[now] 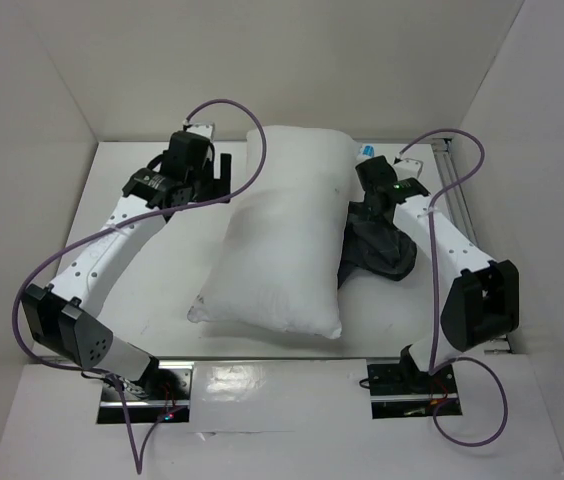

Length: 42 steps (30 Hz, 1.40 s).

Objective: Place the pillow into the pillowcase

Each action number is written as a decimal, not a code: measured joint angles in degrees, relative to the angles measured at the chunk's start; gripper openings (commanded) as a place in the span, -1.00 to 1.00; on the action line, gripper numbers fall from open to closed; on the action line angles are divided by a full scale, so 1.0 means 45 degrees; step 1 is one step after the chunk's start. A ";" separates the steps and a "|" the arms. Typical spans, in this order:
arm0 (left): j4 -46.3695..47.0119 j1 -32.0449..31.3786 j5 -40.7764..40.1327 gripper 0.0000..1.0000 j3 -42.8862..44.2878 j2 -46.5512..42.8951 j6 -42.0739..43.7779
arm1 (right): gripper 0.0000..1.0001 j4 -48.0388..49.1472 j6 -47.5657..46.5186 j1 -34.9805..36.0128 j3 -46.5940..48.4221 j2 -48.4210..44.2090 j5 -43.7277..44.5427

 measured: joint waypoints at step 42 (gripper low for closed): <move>0.1588 0.0597 0.8514 -1.00 -0.0724 0.3983 -0.1345 | -1.00 0.1802 -0.2807 -0.1059 0.4099 0.0797 -0.4158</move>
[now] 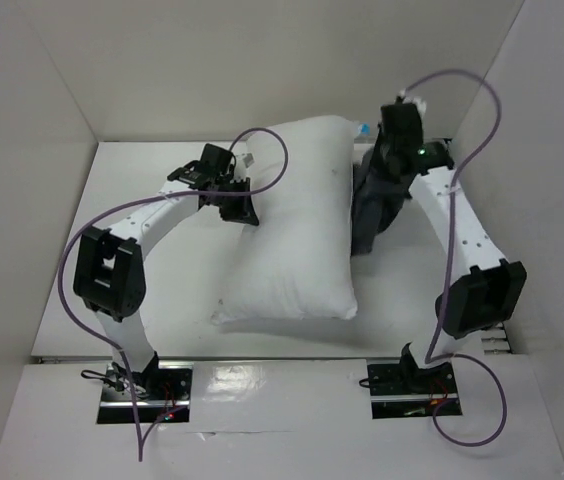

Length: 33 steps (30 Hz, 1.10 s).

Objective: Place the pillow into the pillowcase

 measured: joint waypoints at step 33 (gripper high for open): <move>-0.0680 0.0505 0.1326 0.71 -0.0573 -0.1724 -0.2492 | -1.00 0.5615 0.0918 0.0097 0.1598 -0.2798 -0.9258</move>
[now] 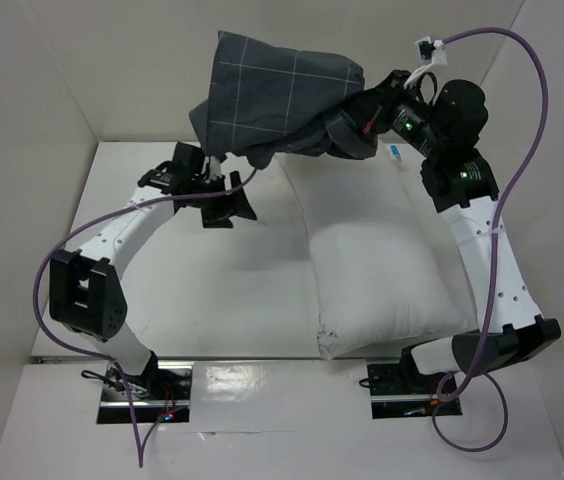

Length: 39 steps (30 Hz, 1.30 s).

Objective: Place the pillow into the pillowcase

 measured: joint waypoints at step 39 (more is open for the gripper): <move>-0.1860 -0.0107 -0.2497 0.78 -0.2992 -0.3866 0.0855 | -0.50 -0.5858 -0.1069 0.1855 -0.6042 0.0748 0.6897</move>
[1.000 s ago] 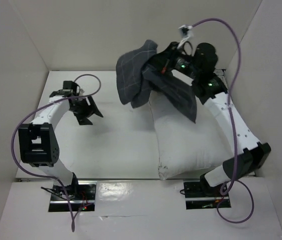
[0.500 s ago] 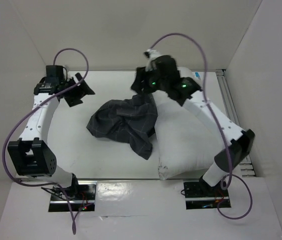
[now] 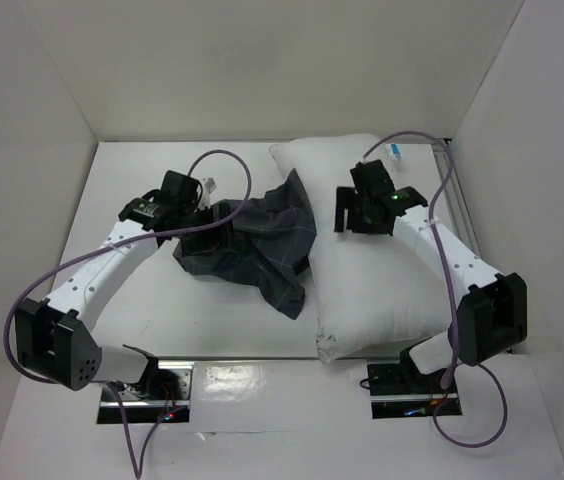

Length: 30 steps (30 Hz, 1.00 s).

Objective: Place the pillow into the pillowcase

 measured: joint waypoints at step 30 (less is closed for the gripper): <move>0.1996 -0.6382 -0.1243 0.96 -0.0855 0.3993 -0.3016 | 1.00 -0.0005 -0.0316 -0.1307 0.0869 -0.1928 0.0631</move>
